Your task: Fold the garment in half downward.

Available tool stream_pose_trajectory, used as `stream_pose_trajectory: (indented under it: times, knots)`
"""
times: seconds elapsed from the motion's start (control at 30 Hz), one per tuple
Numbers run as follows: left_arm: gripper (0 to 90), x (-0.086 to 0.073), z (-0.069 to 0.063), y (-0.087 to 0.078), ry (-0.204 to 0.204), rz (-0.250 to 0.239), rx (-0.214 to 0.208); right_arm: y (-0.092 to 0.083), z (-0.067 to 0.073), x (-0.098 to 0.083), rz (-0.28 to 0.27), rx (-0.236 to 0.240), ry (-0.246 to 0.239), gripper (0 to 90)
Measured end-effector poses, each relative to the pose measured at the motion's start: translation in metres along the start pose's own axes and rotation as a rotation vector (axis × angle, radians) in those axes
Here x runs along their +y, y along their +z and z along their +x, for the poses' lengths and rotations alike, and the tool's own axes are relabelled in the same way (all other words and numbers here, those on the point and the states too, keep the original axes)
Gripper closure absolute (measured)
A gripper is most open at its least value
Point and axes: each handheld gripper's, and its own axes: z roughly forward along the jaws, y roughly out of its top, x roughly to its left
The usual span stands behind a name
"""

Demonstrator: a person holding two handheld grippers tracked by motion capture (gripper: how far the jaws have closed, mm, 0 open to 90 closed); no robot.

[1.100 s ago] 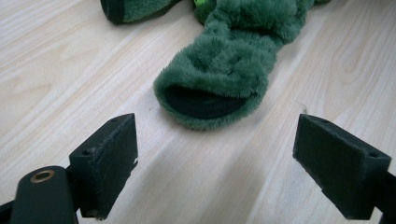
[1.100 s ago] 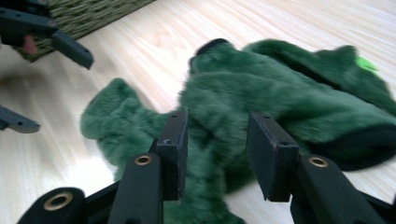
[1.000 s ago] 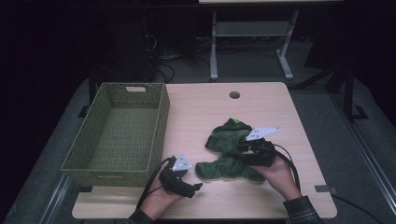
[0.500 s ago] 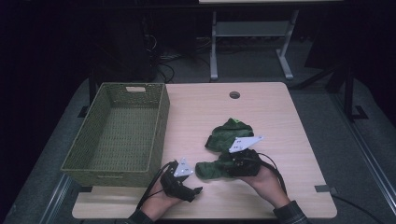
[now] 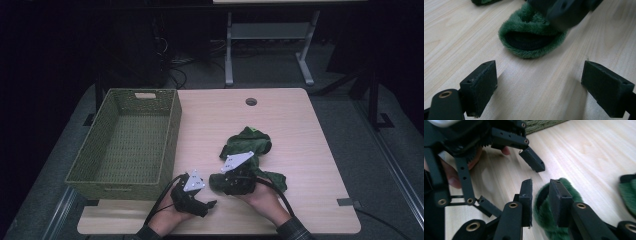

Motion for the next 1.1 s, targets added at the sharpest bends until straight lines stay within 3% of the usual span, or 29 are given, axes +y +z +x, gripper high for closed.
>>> stream_pose_trajectory:
  times: [0.3,0.53,0.63,0.77,1.1]
  knots:
    - [12.5,0.000,0.001,-0.001,0.012,0.006,-0.002,0.027,-0.001,-0.009,0.068,-0.042,-0.009,75.6]
    - [12.4,0.000,0.001,0.000,0.013,0.005,-0.008,0.029,0.009,-0.013,0.054,-0.113,-0.028,85.8]
    - [12.4,0.000,0.001,0.000,0.013,0.003,-0.008,0.026,0.009,-0.013,0.061,-0.091,-0.038,86.8]
    - [12.4,0.000,0.002,0.000,0.018,0.004,-0.005,0.018,0.011,-0.011,0.014,-0.037,-0.003,86.7]
    - [12.4,0.000,0.001,0.000,0.005,0.002,-0.011,-0.025,-0.001,-0.007,-0.125,-0.014,0.056,86.0]
